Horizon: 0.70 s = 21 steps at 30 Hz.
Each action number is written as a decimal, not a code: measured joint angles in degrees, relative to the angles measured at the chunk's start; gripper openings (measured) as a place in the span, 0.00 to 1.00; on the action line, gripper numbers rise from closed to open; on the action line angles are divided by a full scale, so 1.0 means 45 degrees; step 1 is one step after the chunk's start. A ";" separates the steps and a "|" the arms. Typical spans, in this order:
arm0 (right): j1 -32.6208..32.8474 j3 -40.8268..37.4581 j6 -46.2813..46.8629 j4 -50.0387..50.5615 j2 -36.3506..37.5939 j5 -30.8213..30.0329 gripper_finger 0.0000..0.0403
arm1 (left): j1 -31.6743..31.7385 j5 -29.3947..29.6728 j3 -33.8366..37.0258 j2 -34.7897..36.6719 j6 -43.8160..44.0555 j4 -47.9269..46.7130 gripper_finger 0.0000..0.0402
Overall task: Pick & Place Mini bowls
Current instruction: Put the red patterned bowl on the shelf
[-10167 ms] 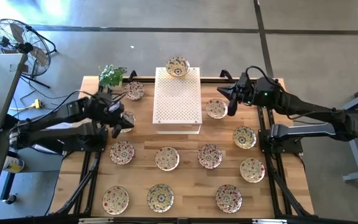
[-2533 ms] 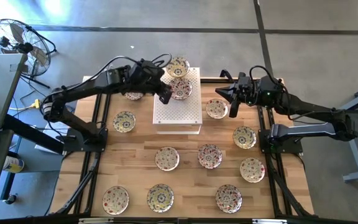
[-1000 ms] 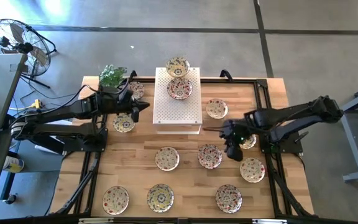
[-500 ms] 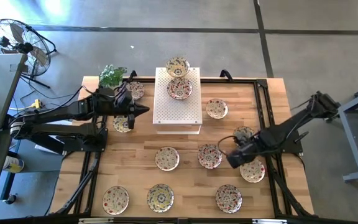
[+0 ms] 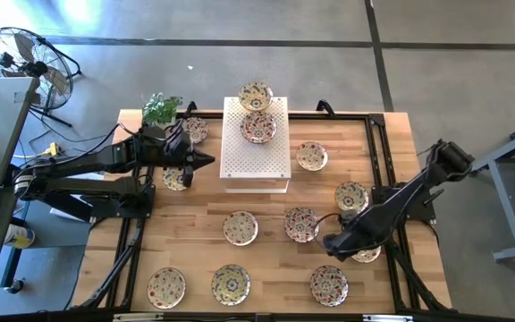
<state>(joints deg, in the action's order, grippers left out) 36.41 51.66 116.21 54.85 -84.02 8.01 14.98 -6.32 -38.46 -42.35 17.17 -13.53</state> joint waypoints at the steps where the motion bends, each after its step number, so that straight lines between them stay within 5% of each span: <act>1: -0.0030 0.0000 -0.0001 -0.0062 -0.0200 -0.0012 0.51 | 0.0000 -0.0106 0.0000 0.0000 0.0002 -0.0069 0.00; 8: -0.0103 0.0005 -0.0158 -0.0260 -0.1457 -0.0035 0.46 | 0.0000 -0.0182 0.0000 0.0000 0.0010 -0.0086 0.00; 18: -0.0113 0.0073 -0.0956 -0.0523 -0.2022 0.0032 0.05 | 0.0005 0.0922 -0.0026 0.1381 0.0729 -0.0202 0.00; 21: -0.0095 0.0260 -0.1758 -0.0275 -0.1718 -0.0448 0.05 | 0.0013 0.1051 -0.0019 0.2158 0.0402 -0.0508 0.00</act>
<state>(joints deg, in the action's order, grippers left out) 35.98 52.83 108.30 53.61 -91.76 5.99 15.04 -1.59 -38.54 -32.64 18.98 -15.81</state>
